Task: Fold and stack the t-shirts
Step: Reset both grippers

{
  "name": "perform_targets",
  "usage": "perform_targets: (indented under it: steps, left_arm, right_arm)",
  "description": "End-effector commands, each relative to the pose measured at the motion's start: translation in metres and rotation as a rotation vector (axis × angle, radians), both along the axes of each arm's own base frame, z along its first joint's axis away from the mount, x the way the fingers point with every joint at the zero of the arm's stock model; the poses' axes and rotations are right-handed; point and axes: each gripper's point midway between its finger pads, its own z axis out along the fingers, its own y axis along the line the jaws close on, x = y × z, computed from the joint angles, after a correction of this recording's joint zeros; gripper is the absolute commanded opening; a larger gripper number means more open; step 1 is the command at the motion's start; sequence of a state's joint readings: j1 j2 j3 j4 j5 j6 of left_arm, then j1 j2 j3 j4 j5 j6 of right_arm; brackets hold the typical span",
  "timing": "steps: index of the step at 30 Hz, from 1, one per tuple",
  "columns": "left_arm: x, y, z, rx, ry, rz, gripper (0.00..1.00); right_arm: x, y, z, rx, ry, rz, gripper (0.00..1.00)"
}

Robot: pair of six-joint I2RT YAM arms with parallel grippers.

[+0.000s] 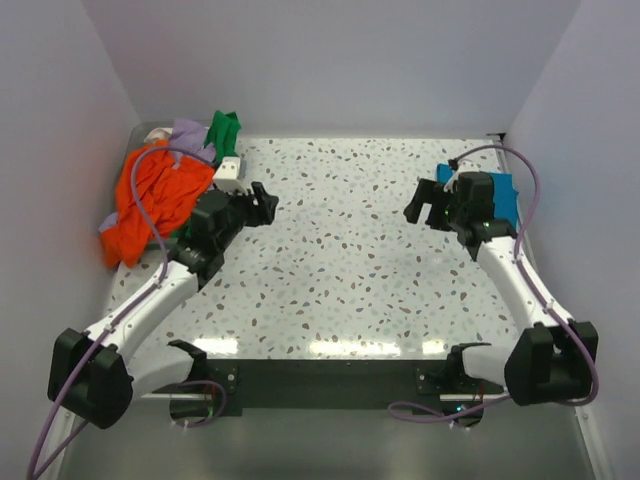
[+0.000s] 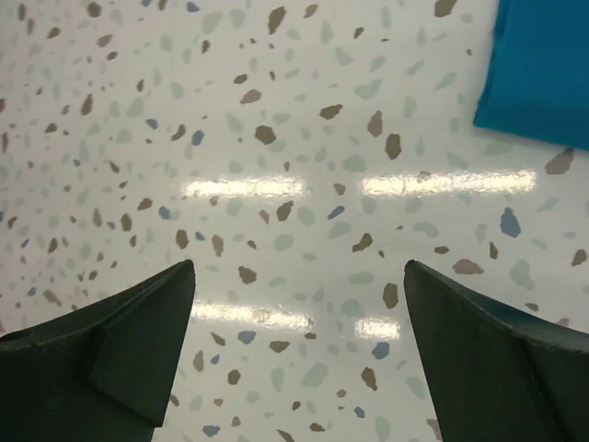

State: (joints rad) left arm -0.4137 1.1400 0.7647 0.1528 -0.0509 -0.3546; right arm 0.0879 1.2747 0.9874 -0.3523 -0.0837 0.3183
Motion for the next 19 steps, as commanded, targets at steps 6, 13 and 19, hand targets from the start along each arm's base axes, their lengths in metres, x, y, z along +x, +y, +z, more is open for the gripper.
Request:
perform_targets:
  steps: [6, 13, 19]
  left_arm:
    - [-0.012, 0.035, 0.021, 0.051, -0.067, 0.131, 0.68]
    - [-0.022, 0.043, 0.028, 0.072, -0.102, 0.141, 0.68]
    - [-0.023, 0.048, 0.031, 0.076, -0.117, 0.164, 0.68]
  right_arm:
    - [-0.021, 0.031, 0.071, 0.152, -0.284, 0.147, 0.99]
    - [-0.024, 0.031, 0.074, 0.159, -0.314, 0.147, 0.99]
    - [-0.021, 0.032, 0.072, 0.160, -0.308, 0.151, 0.99]
